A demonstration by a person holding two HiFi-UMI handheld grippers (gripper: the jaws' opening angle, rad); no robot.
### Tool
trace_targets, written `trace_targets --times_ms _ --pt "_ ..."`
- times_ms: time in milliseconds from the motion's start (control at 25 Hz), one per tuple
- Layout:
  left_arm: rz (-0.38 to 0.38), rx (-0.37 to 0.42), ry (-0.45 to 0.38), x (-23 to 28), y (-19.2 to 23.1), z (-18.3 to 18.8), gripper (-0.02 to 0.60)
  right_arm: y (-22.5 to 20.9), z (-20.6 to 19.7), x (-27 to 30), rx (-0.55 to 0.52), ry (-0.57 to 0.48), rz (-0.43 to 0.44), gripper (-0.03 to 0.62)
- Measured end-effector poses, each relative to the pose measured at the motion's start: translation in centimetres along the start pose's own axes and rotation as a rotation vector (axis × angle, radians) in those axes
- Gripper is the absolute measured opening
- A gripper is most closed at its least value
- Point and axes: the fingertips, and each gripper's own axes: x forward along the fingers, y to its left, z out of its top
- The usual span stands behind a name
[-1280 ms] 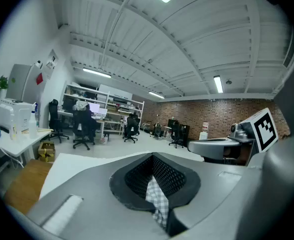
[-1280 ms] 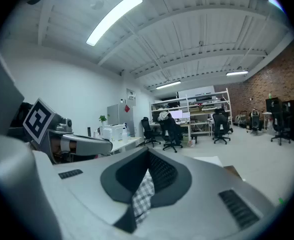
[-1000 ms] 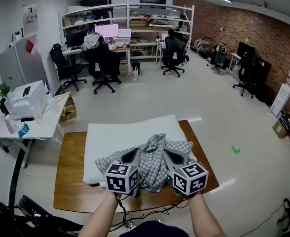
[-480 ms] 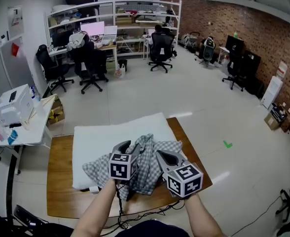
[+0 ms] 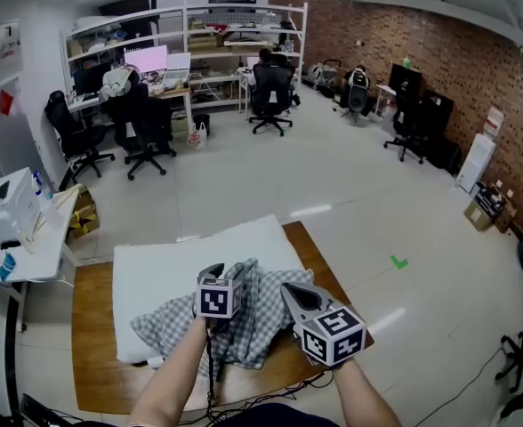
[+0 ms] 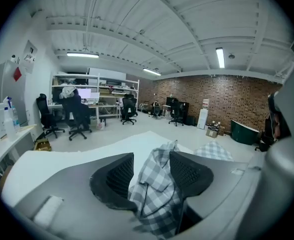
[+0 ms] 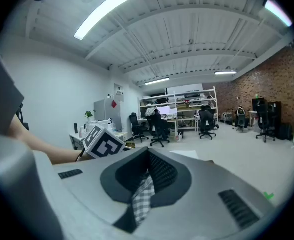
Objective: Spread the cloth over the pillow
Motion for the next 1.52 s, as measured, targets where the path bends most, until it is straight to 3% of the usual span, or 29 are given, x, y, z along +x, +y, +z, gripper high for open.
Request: trace_targets --times_ms 200,240,320,360,680,920,1200,1520 --pt "0.016 0.002 0.050 1.4 0.3 -1.1 0.233 -1.4 -0.3 0.0 0.012 0.012 -0.018 0.014" --pt "0.020 0.003 0.057 1.3 0.4 -1.3 0.209 -1.6 -0.4 0.0 0.015 0.014 -0.020 0.014" --pt "0.036 0.004 0.049 1.0 0.6 -1.2 0.063 -1.7 -0.5 0.1 0.020 0.016 -0.021 0.014" --pt "0.041 0.002 0.035 0.7 0.7 -0.9 0.025 -1.7 -0.5 0.1 0.021 0.017 -0.021 0.014" --pt "0.085 0.013 -0.115 -3.7 1.8 2.5 0.017 -1.2 -0.4 0.0 0.023 0.009 -0.017 0.014" --pt "0.168 0.011 -0.181 -7.9 4.9 4.2 0.017 -1.5 -0.2 -1.2 0.027 -0.005 -0.033 0.014" --pt "0.330 -0.044 -0.193 -13.8 12.7 4.5 0.017 -2.2 -0.5 -2.0 0.044 -0.013 -0.066 0.014" --pt "0.468 -0.089 -0.160 -19.6 19.1 2.4 0.017 -0.1 -0.3 -1.0 0.037 -0.018 -0.024 0.014"
